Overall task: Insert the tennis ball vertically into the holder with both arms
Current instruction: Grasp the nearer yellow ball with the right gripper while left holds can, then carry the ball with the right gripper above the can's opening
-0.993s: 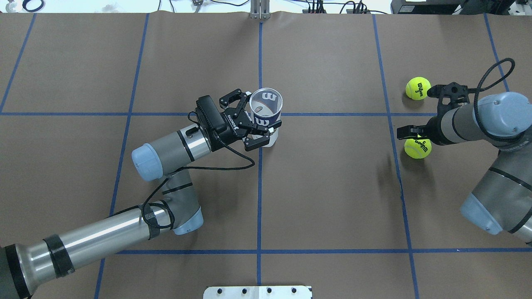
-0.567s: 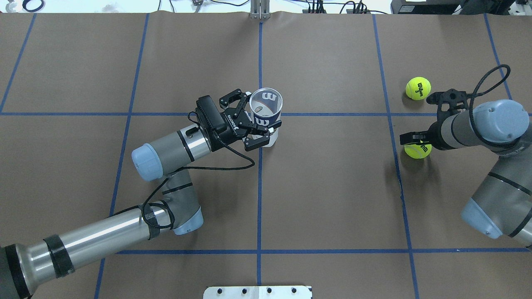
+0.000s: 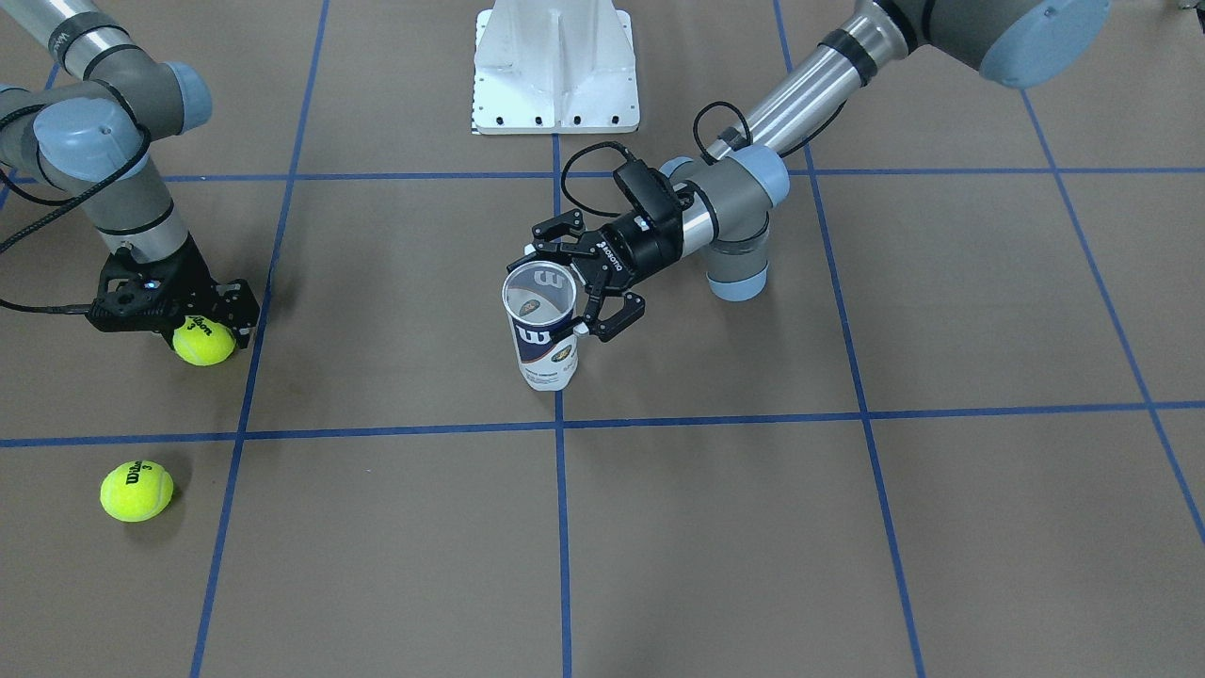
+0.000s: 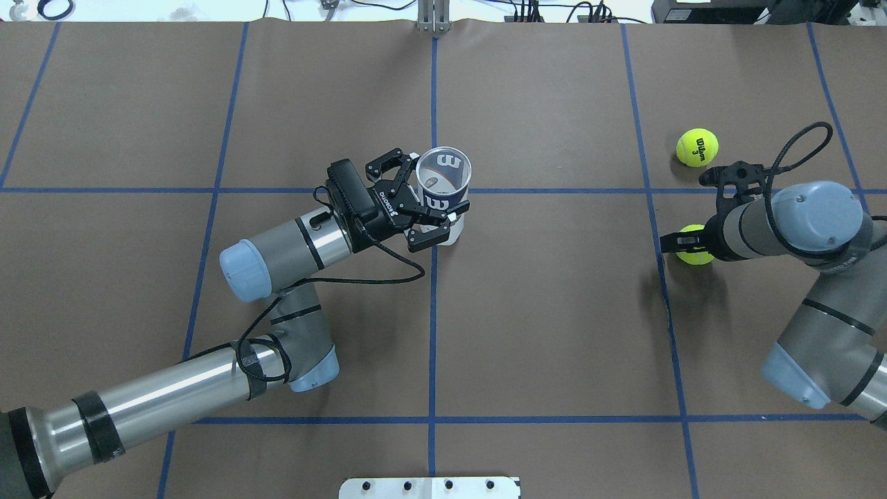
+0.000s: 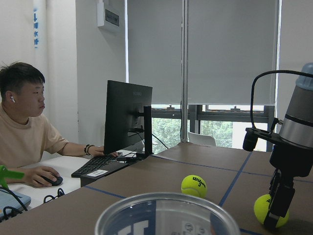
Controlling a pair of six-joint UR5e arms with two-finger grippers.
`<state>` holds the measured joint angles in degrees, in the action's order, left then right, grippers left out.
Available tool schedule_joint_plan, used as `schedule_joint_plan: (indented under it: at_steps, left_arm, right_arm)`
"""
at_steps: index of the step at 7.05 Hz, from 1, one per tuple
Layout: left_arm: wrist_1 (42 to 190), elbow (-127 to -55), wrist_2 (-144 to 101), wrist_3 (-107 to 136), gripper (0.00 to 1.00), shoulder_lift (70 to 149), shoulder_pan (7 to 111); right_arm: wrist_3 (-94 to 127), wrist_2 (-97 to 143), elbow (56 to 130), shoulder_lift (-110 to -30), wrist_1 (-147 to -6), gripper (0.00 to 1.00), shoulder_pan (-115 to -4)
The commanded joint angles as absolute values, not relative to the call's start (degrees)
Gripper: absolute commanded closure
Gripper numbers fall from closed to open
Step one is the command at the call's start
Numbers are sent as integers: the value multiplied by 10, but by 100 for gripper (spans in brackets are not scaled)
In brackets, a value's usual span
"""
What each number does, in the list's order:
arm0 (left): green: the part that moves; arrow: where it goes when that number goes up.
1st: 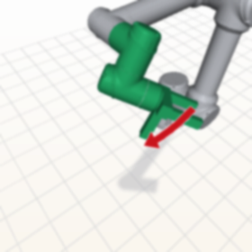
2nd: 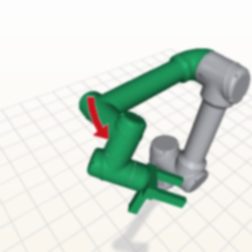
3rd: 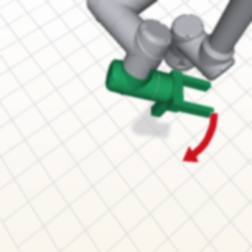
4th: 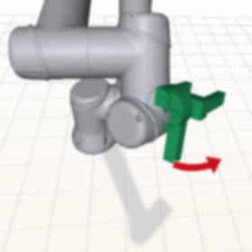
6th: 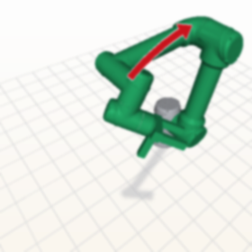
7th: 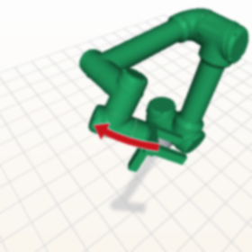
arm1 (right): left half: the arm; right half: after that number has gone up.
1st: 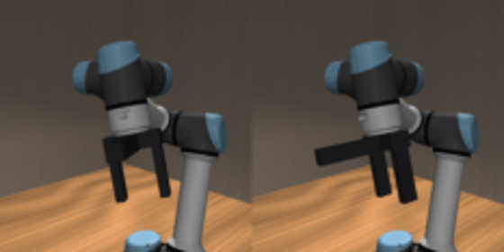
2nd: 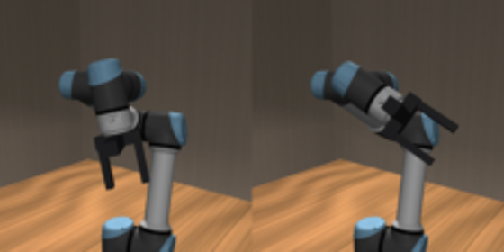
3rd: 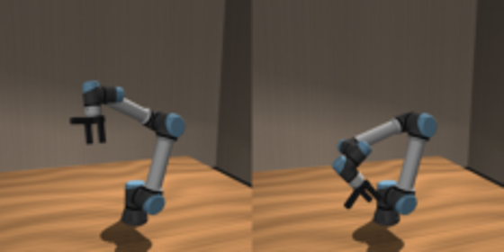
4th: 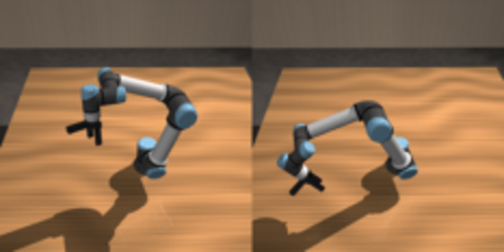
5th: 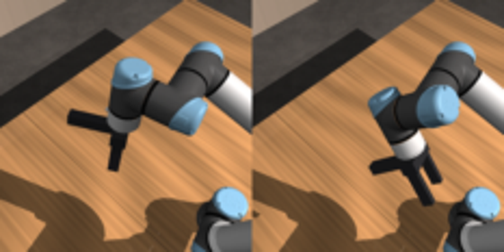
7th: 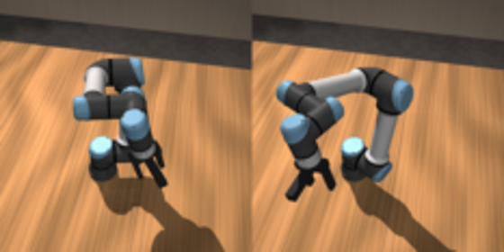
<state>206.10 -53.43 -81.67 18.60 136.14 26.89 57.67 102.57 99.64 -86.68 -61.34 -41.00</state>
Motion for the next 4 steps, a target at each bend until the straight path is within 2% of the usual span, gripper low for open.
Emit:
schedule_joint_plan:
  at_steps: [1, 2, 4]
  left_arm:
    - [2061, -534, -817, 186, 1, 1361, 269]
    - [2061, -534, -817, 186, 1, 1361, 269]
    - [2061, -534, -817, 186, 1, 1361, 269]
  right_arm:
    - [574, 1031, 1005, -860, -613, 93, -410]
    - [574, 1033, 1024, -859, -615, 100, -411]
    - [578, 1041, 1054, -824, -635, 100, -426]
